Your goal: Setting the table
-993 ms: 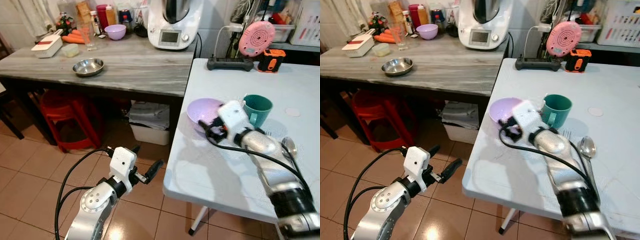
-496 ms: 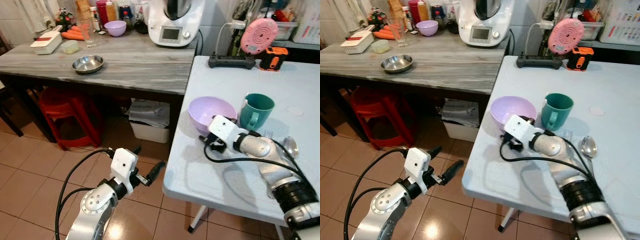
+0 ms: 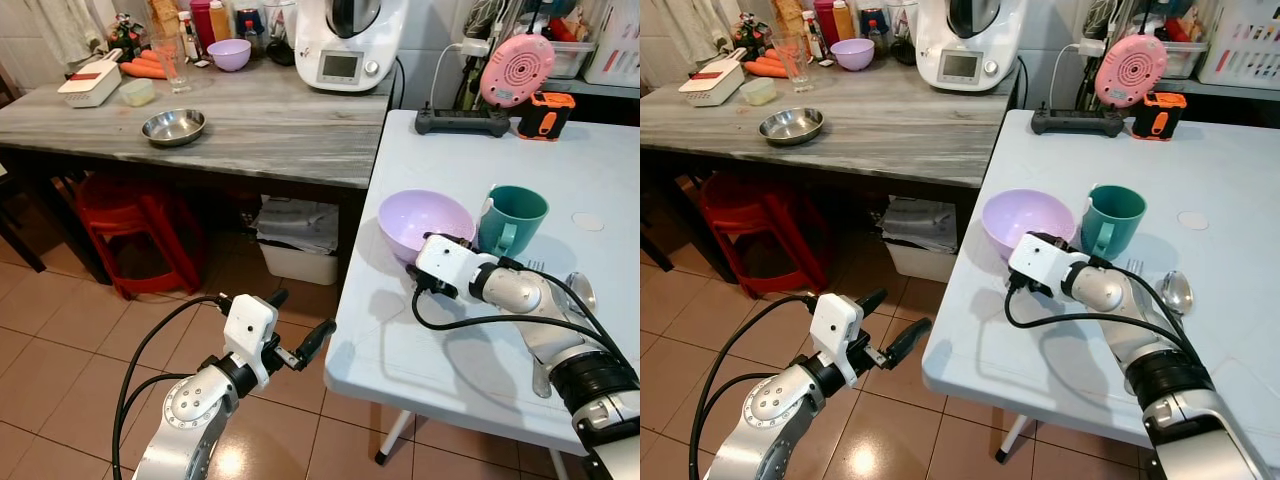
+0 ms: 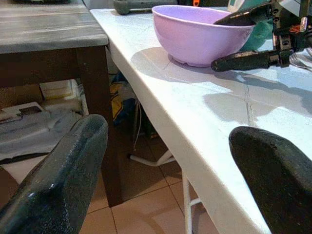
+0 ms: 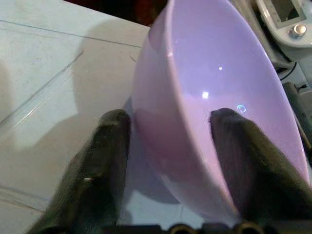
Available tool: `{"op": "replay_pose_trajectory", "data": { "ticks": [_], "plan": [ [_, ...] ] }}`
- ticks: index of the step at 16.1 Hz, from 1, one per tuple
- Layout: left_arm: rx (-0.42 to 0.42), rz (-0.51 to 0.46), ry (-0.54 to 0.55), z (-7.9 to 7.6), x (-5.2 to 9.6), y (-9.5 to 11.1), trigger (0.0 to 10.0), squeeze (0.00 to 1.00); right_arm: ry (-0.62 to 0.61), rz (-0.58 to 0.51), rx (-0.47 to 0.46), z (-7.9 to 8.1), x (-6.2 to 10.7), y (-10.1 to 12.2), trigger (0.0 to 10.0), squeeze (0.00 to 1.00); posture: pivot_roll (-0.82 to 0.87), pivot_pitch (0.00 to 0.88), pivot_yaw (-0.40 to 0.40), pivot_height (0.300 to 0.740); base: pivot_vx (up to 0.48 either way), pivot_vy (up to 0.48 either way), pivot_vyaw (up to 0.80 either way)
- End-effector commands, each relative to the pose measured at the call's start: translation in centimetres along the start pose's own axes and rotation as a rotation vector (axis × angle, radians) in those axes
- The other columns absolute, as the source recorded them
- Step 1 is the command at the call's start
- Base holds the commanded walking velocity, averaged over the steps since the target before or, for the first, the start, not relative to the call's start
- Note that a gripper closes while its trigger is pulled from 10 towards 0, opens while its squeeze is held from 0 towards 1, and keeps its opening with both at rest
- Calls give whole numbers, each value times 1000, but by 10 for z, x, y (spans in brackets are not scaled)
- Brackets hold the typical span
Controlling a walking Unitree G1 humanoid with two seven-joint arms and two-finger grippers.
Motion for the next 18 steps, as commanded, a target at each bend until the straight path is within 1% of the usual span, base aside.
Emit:
{"op": "replay_pose_trajectory", "data": {
  "ticks": [1,2,11,18],
  "plan": [
    [-4,3,-8,0,1,0,10000,0,-7,-5,24,-6,0,3,196,0,-101,76,56,740,0,0,0],
    [-4,5,-10,0,1,0,10000,0,-4,-8,24,-6,0,2,0,0,-101,76,56,740,0,0,0],
    [-6,16,-7,1,-1,-2,10000,0,-12,-23,31,-8,2,0,0,0,-105,73,60,740,0,0,0],
    [-17,-6,-7,4,-1,3,10000,0,-18,-84,50,-8,2,12,0,0,-101,60,58,740,0,0,0]
  ]
}}
Point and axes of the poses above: a point about 5 cm out from each wrist's last joint towards the gripper, its own x axis pointing back from the gripper into the wrist, its own y axis along the axis of the wrist's last joint, z = x × y, the point moved 4 cm from there along -x, pointing out of the wrist towards the gripper, and after that the axes turned 2 degrees about -x, right-handed, at the moved point
